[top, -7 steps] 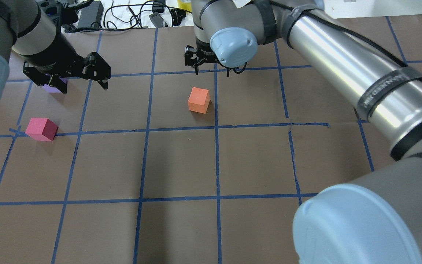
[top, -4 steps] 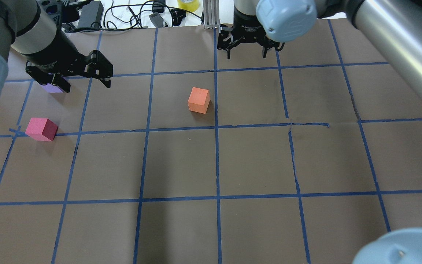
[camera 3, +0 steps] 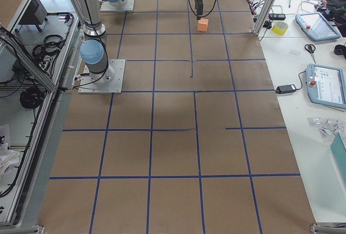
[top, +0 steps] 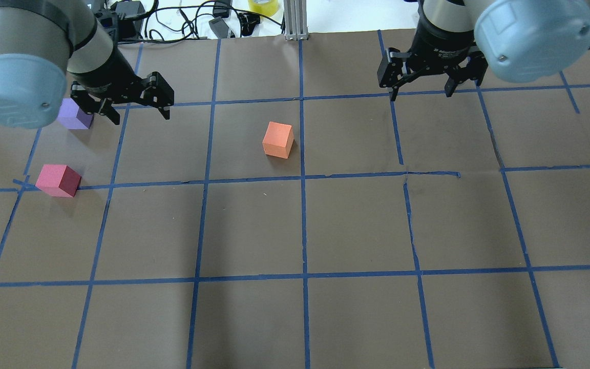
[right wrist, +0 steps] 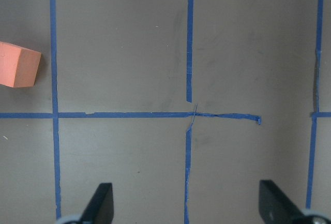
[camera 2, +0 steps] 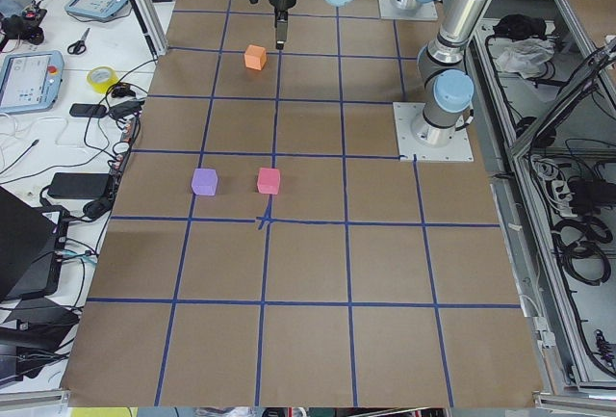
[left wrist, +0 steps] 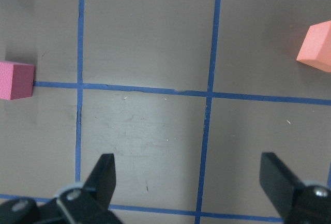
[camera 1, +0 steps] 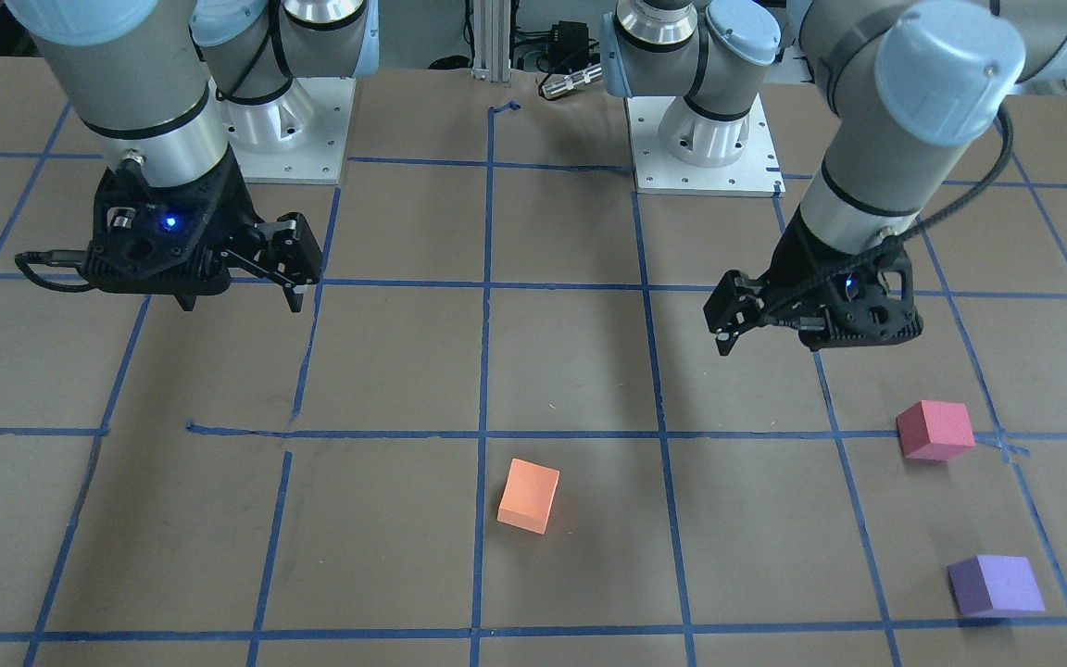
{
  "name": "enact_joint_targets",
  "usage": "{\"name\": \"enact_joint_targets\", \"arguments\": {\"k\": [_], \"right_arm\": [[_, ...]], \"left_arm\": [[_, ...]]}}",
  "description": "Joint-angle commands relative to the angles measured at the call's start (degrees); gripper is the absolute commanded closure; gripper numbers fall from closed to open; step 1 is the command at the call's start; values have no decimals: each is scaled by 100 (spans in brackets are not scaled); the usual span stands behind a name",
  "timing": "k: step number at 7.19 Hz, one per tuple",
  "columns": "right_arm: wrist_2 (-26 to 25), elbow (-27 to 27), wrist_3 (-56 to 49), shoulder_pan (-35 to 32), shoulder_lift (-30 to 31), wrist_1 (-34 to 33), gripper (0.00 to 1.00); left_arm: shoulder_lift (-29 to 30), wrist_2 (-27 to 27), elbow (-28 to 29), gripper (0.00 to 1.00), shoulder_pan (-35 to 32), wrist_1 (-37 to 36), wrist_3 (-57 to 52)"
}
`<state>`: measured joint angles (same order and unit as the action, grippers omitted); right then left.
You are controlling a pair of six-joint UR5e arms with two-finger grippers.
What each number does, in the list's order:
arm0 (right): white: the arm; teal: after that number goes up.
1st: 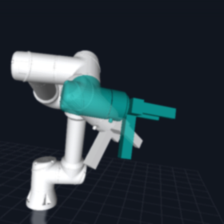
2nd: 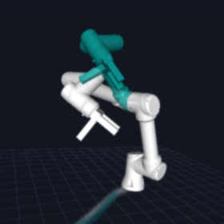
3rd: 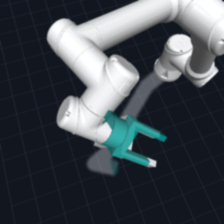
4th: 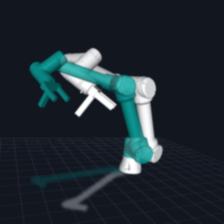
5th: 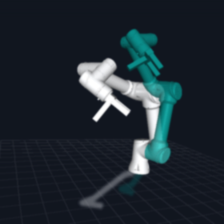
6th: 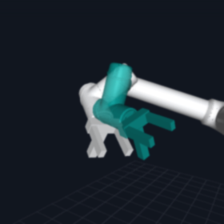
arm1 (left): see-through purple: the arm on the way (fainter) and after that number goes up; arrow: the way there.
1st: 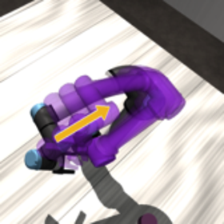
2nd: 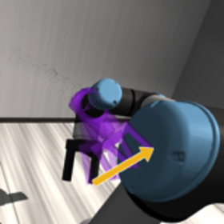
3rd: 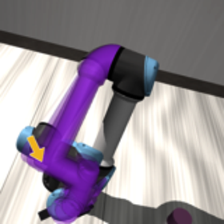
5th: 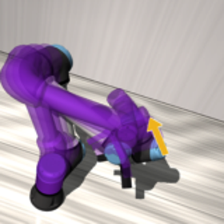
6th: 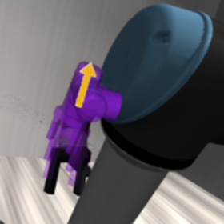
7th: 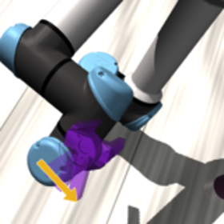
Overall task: Arrange blocks in a line
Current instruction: 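Open the right gripper and raise it away from the orange cube, then reach the left gripper to the orange cube and grasp it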
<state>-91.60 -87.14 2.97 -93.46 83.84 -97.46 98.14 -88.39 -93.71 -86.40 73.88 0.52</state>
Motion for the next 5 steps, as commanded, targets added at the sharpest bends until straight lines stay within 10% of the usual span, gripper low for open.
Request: {"name": "enact_joint_targets", "arguments": {"k": [1,5], "right_arm": [[19,-66,19,74,132,7,0],[-42,-381,-216,83,544,666,0]], "left_arm": [[694,340,508,0,-349,-330,-26],[2188,322,784,0,-1061,-1736,26]]}}
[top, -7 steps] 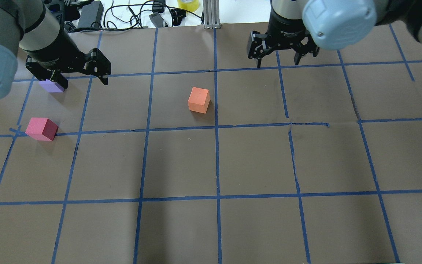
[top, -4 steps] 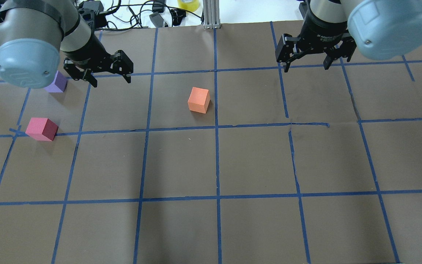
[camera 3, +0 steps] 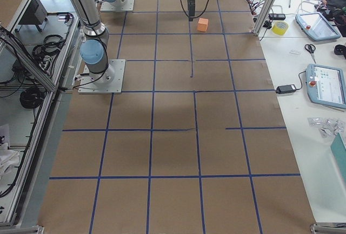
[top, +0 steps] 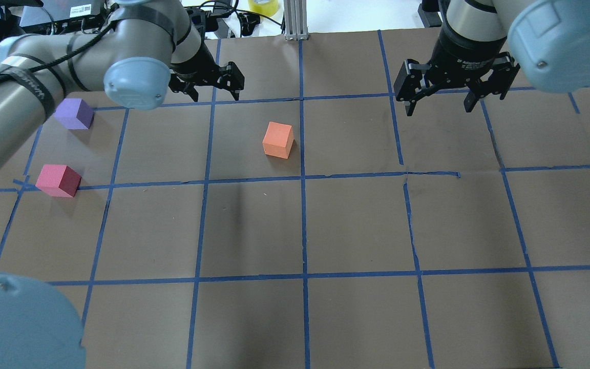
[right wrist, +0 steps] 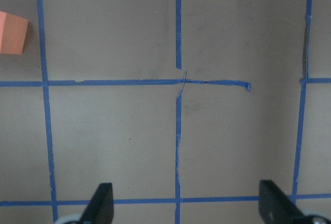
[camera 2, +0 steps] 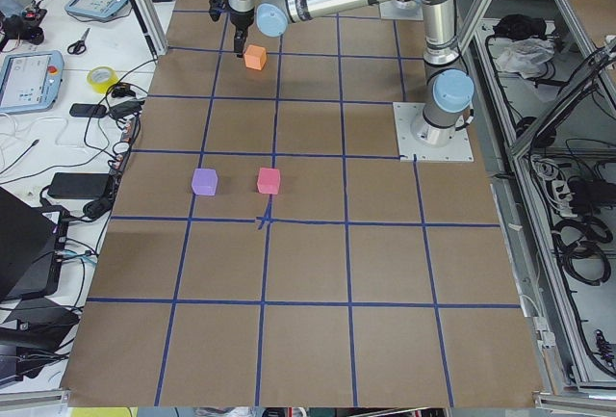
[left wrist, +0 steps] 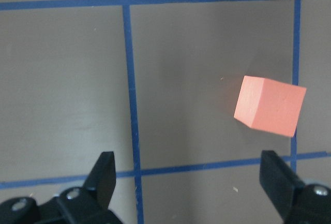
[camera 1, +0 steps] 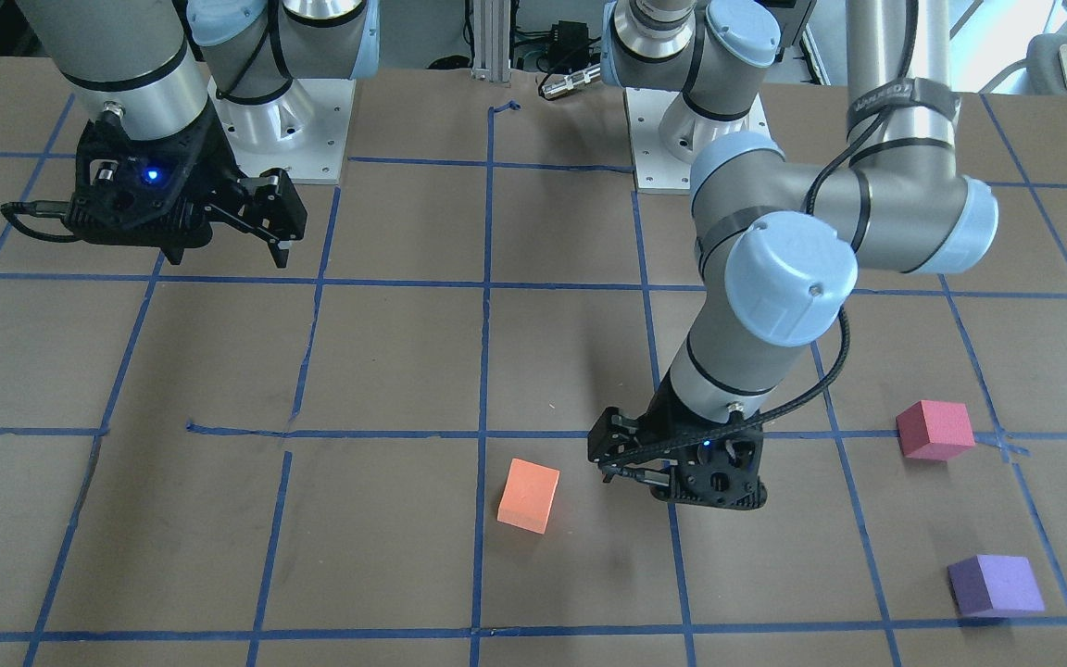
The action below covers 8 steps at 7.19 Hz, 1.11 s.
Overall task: Arrange blocks in a line
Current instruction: 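Reach the left gripper to the orange cube and grasp it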
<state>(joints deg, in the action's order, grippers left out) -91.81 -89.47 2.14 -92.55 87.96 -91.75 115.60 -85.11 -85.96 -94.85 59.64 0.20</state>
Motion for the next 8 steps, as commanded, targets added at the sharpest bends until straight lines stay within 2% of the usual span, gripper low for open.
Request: {"name": "enact_joint_targets", "arguments": {"k": [1,2,4,5,6,8], "right_arm": [[-21,-350,-213,9,273,35,0],[-21,-447,-214,18,370,34,0],[49,-466,-205,27,397,17,0],[49,-475,-214,27,397,-10,0],[49,-501,-214,27,388,-19,1],[58,-510,-214,27,397,-212,0]], "left_arm": [[698,-14,27,0,-340,-565,120],[840,55,88,0,-385,-881,269],[1025,73,115,0,-674,-822,586],[1061,91,115,0,-684,-465,630],[1070,413,106,0,-719,-323,691],[983,451,97,0,-833,-129,815]]}}
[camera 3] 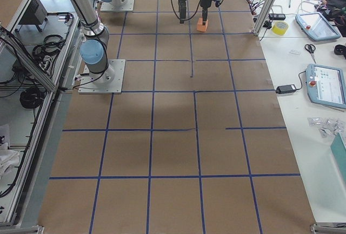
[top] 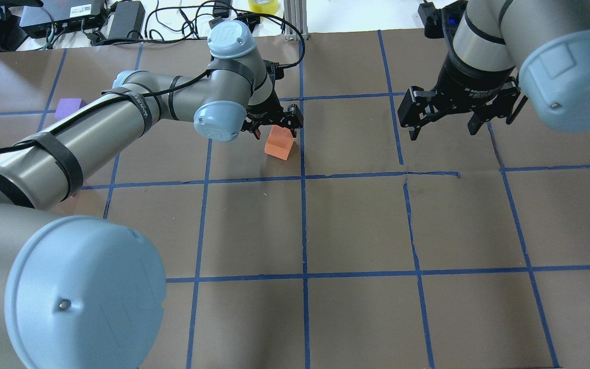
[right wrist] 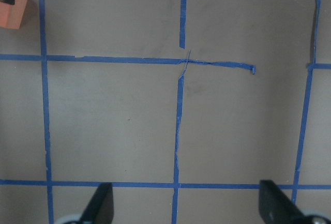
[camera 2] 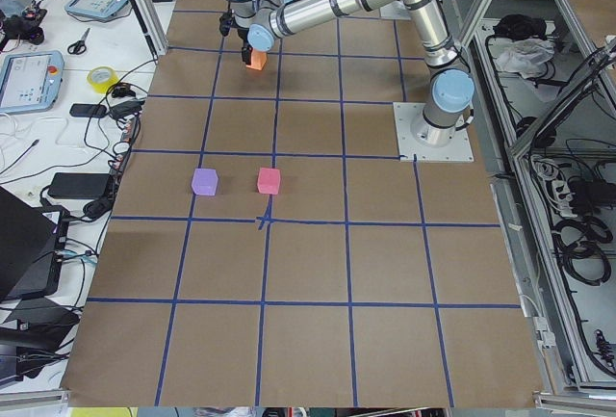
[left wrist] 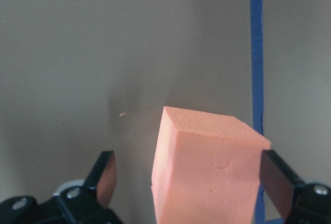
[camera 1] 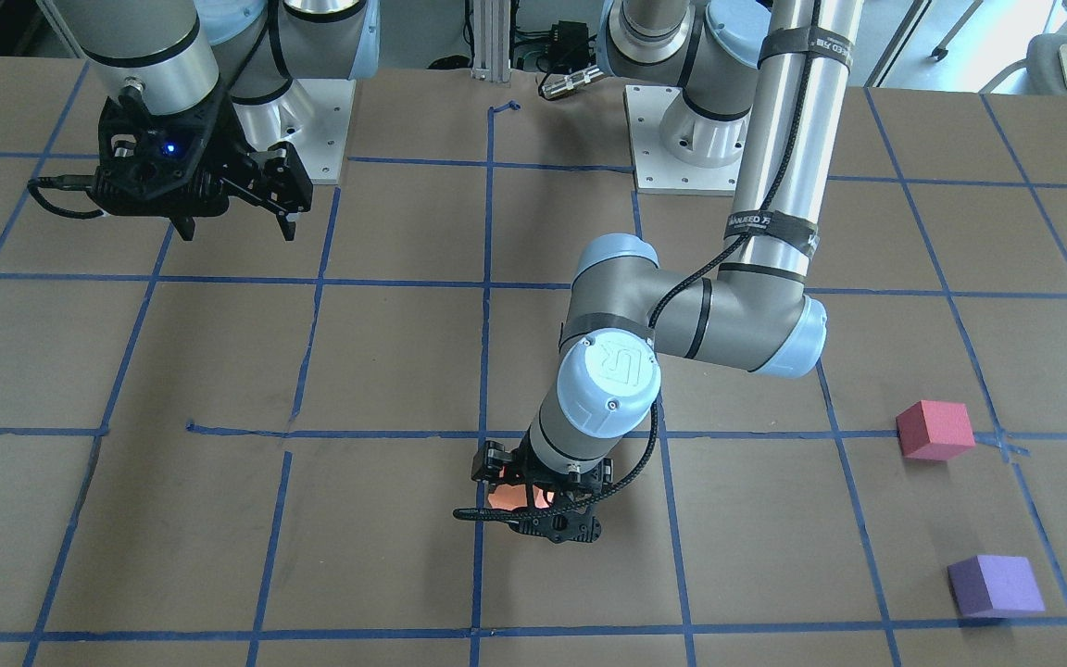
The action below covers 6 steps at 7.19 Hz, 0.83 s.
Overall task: Arrange blocks in a line
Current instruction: 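Lift the orange cube and carry it toward the pink cube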
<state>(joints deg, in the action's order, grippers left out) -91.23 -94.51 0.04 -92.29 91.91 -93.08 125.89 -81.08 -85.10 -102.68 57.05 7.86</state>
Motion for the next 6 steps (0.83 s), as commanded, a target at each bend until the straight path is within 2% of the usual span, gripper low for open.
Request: {"name": "enact_joint_targets", "arguments": {"k": [1,4,5,6], "right_arm": [[-9,-6,4,-9,2,-44,0],[-61,-6,4,-17,2,-52,0],[-88,3,-4,-9,2,-17,0],[-88,3,4,-17,2,-17,0]], "left_arm": [[-21,39,11,0,-50,131,40],[172,-31,-24,0,-41,17,14],[182,-492,-33,2,-33,-584,-21],[182,-610,-59,35,-33,-755,57]]}}
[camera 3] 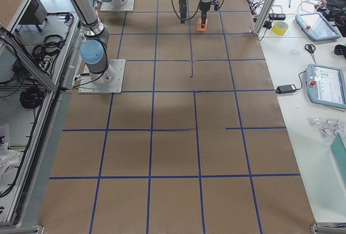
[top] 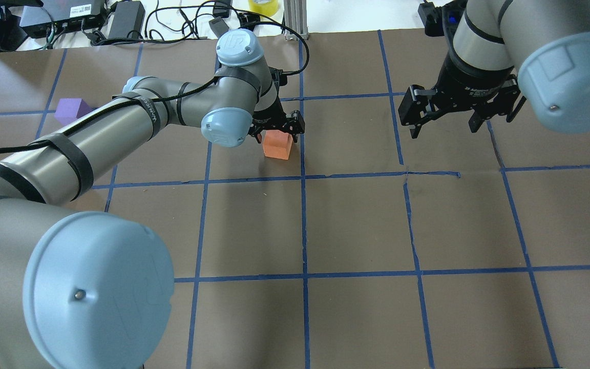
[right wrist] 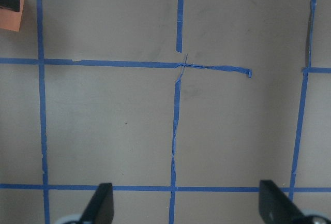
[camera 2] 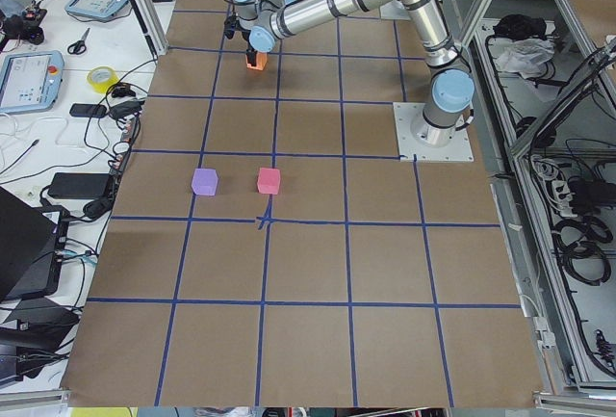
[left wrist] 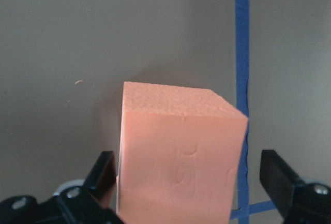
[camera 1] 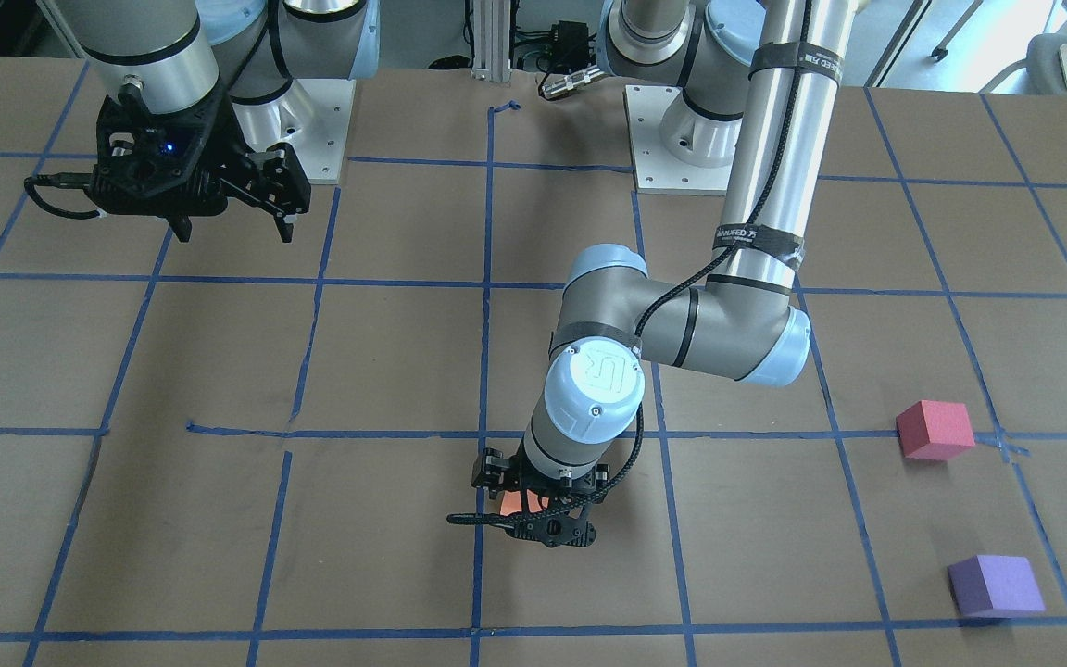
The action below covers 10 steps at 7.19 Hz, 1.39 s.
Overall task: Arrange blocks in a line
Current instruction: 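Lift the orange cube and carry it toward the pink cube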
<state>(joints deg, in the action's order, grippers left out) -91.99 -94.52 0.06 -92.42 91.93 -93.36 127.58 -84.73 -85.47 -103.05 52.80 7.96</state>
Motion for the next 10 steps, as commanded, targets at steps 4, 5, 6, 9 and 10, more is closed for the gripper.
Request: {"name": "enact_joint_targets", "arguments": {"k": [4,5,6,9,10], "right_arm": [[-12,4,3,-4,-9,-42,0],[-12,-5,3,5,-9,-42,0],[-12,-5,3,-4,-9,-50,0],[-12,4,12,5,-9,-50,0],[-12,4,12,5,-17,-42,0]], "left_arm": [[-109,-394,-241,90,22,-323,75],[-206,-465,-137,93,126,-332,109],[-364,-448,-162,99,414,-289,75],[-830,-177,-180,99,2029,107,-153],[-866,-175,-145,98,2391,247,-519]]}}
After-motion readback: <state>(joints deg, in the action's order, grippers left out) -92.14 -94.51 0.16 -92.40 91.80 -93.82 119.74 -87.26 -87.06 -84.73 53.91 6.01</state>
